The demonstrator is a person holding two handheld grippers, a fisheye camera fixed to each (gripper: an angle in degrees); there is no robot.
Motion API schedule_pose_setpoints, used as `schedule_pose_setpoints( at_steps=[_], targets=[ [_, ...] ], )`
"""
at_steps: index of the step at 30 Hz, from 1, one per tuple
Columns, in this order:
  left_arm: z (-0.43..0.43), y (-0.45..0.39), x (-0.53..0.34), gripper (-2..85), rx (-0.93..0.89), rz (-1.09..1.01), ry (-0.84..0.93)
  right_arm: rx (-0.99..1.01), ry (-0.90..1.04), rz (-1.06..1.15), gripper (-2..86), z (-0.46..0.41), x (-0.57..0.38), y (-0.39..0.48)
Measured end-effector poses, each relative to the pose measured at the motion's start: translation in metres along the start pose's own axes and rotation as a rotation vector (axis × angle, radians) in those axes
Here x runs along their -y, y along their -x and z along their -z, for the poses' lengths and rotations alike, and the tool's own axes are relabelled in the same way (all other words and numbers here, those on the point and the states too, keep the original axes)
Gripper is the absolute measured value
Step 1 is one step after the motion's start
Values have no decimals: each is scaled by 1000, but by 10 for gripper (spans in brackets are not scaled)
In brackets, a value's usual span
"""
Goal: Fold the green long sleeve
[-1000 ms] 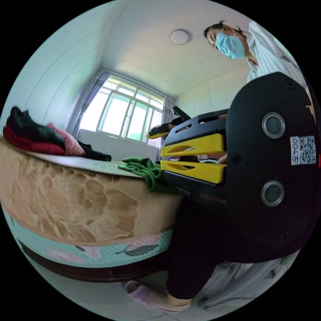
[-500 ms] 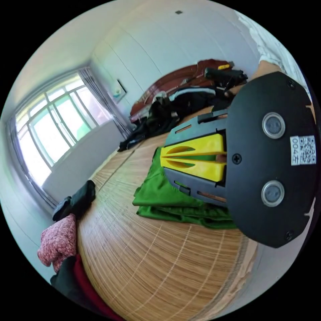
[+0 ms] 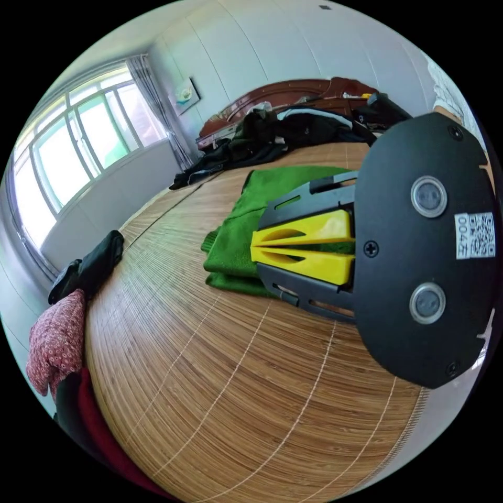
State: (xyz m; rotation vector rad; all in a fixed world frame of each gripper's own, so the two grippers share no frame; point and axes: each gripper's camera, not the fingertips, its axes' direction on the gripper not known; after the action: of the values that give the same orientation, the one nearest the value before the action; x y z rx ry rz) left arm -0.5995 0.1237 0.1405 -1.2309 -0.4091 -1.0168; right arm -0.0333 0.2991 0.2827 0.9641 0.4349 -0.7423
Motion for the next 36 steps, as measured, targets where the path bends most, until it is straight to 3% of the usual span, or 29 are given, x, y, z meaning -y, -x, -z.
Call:
schedule_pose_setpoints(
  at_steps=[4,8,12,16,20,23,30,34,36],
  targets=[
    [41,-13,-50,2,-188,-83,-121,110,-29,-120,77,45,-45,-28],
    [70,-3,-133,2,-39,-124,-85,314,15,-326,100,41,-102,-58],
    [85,35,-202,2,-68,26,-95,368,-21,-364,101,40,-104,-62],
    [77,50,-277,2,-149,117,-73,140,62,-186,104,29,-96,-20],
    [41,26,-312,2,-58,-6,10,-271,117,169,115,3,-112,71],
    [11,6,-306,2,17,-122,-25,-468,113,339,115,-18,-124,110],
    [-97,-71,-282,1,127,-514,-13,-450,65,262,76,-3,-127,115],
    [-209,-102,-291,1,312,-792,175,-358,33,141,58,20,-129,102],
    [-247,-93,-296,1,378,-819,230,-336,19,104,57,27,-129,98]
  ],
)
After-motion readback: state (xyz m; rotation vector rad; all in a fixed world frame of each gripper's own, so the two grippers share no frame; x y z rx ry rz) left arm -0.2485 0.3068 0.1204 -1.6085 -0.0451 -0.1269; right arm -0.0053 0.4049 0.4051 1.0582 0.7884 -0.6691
